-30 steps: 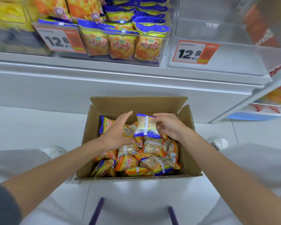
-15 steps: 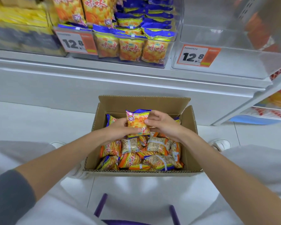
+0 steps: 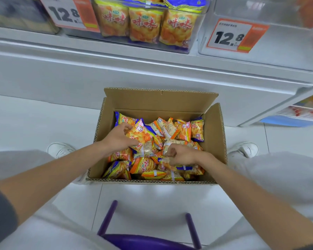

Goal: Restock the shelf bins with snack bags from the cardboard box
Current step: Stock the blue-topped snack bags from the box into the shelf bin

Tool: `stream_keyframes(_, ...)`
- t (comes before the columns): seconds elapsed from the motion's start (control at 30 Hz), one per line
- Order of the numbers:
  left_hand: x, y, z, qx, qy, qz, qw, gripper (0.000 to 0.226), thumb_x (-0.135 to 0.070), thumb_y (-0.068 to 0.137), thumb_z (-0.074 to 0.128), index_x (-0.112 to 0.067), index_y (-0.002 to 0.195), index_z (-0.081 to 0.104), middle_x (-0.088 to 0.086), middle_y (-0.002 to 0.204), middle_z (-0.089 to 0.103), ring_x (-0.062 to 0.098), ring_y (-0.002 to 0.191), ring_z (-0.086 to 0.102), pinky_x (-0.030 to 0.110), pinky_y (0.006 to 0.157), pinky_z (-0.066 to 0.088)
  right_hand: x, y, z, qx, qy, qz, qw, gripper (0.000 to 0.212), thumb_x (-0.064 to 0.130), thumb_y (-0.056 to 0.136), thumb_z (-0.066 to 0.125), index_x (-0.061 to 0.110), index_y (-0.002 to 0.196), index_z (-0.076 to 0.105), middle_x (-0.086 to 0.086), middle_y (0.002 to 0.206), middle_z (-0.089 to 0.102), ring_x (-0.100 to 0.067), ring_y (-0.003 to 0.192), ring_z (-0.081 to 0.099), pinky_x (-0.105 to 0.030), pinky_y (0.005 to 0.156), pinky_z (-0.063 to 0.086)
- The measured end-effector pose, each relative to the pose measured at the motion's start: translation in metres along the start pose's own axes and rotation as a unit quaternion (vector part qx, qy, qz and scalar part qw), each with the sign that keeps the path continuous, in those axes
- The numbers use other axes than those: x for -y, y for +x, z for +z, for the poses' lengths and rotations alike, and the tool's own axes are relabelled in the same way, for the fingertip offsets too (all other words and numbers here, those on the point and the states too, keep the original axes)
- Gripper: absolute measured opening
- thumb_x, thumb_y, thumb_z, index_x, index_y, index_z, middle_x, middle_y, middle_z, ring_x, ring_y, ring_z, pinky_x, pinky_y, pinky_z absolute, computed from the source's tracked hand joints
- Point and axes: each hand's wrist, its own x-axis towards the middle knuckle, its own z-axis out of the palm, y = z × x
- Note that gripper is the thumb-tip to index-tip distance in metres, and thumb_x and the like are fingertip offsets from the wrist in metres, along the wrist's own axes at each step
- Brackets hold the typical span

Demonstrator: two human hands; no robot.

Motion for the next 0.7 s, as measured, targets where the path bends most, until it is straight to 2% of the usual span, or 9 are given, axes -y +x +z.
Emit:
stream_keyframes(0.07,0.0,0.001,-0.002,-0.028,-0.001,-0.008,1.0,0.059,-0.022,0.074,0.083,-0.017,0.12,0.047,0.001,0.115,0.049,0.019,0.107,0.054,0.043,0.087,0.054,0.008,-0.009,-0.021,-0.064,0.097,-0.029,0.993,0.026,0.016,0.084,0.066,0.014,0.108,0.057,-0.009,0.106,0.063,-0.018,0.089,0.058,-0.045,0.091,0.049)
stream_keyframes(0.17,-0.009,-0.002,-0.004,-0.083,0.031,0.023,0.996,0.051,-0.028,0.074,0.084,-0.016,0.112,0.053,0.001,0.11,0.053,0.02,0.102,0.054,0.034,0.077,0.049,0.031,-0.034,-0.057,-0.168,0.202,-0.09,0.961,0.018,0.009,0.089,0.056,0.013,0.105,0.062,-0.002,0.104,0.064,-0.013,0.094,0.06,-0.035,0.089,0.049)
stream_keyframes(0.3,-0.021,-0.009,-0.005,-0.085,-0.046,0.09,0.991,0.038,-0.036,0.074,0.082,-0.014,0.095,0.061,0.004,0.091,0.068,0.021,0.085,0.065,0.038,0.079,0.056,0.057,-0.063,-0.079,-0.148,0.388,-0.161,0.895,0.037,0.007,0.082,0.05,0.014,0.115,0.065,-0.01,0.113,0.067,-0.02,0.097,0.064,-0.041,0.086,0.052)
stream_keyframes(0.37,-0.025,-0.011,-0.006,-0.057,-0.076,0.125,0.988,0.04,-0.041,0.08,0.075,-0.006,0.085,0.059,0.005,0.079,0.065,0.02,0.074,0.062,0.036,0.075,0.051,0.064,-0.067,-0.079,-0.126,0.429,-0.182,0.876,0.037,0.003,0.087,0.046,0.015,0.116,0.065,-0.014,0.117,0.066,-0.025,0.1,0.063,-0.044,0.09,0.052)
stream_keyframes(0.4,-0.029,-0.012,-0.006,-0.043,-0.098,0.133,0.985,0.039,-0.041,0.084,0.071,-0.004,0.088,0.061,0.004,0.082,0.066,0.018,0.076,0.063,0.035,0.078,0.051,0.067,-0.068,-0.078,-0.117,0.446,-0.19,0.867,0.038,0.0,0.091,0.042,0.016,0.116,0.065,-0.014,0.117,0.066,-0.026,0.101,0.062,-0.043,0.089,0.052)
stream_keyframes(0.47,-0.038,-0.016,-0.008,0.002,-0.17,0.112,0.979,0.031,-0.04,0.09,0.064,-0.014,0.106,0.065,-0.002,0.101,0.072,0.013,0.095,0.069,0.037,0.085,0.056,0.072,-0.067,-0.075,-0.104,0.472,-0.204,0.851,0.042,-0.003,0.093,0.037,0.019,0.116,0.064,-0.012,0.116,0.067,-0.026,0.102,0.062,-0.041,0.088,0.053)
stream_keyframes(0.53,-0.045,-0.019,-0.01,0.051,-0.246,0.093,0.963,0.03,-0.04,0.094,0.058,-0.023,0.118,0.062,-0.006,0.114,0.07,0.01,0.103,0.068,0.039,0.082,0.059,0.074,-0.065,-0.074,-0.11,0.478,-0.209,0.846,0.042,-0.003,0.095,0.036,0.021,0.116,0.063,-0.01,0.116,0.068,-0.027,0.105,0.062,-0.042,0.091,0.052)
stream_keyframes(0.63,-0.051,-0.022,-0.009,0.06,-0.258,0.106,0.959,0.035,-0.043,0.091,0.059,-0.024,0.12,0.059,-0.007,0.116,0.069,0.007,0.103,0.068,0.034,0.08,0.059,0.074,-0.064,-0.076,-0.122,0.478,-0.207,0.844,0.039,-0.001,0.097,0.037,0.021,0.116,0.063,-0.007,0.112,0.071,-0.026,0.106,0.064,-0.042,0.093,0.052)
stream_keyframes(0.7,-0.053,-0.025,-0.007,0.058,-0.24,0.118,0.962,0.048,-0.049,0.08,0.065,-0.025,0.12,0.058,-0.007,0.115,0.069,0.009,0.104,0.067,0.03,0.08,0.059,0.074,-0.064,-0.078,-0.123,0.479,-0.208,0.844,0.037,-0.001,0.098,0.038,0.02,0.115,0.063,-0.007,0.111,0.071,-0.026,0.108,0.064,-0.043,0.096,0.051)
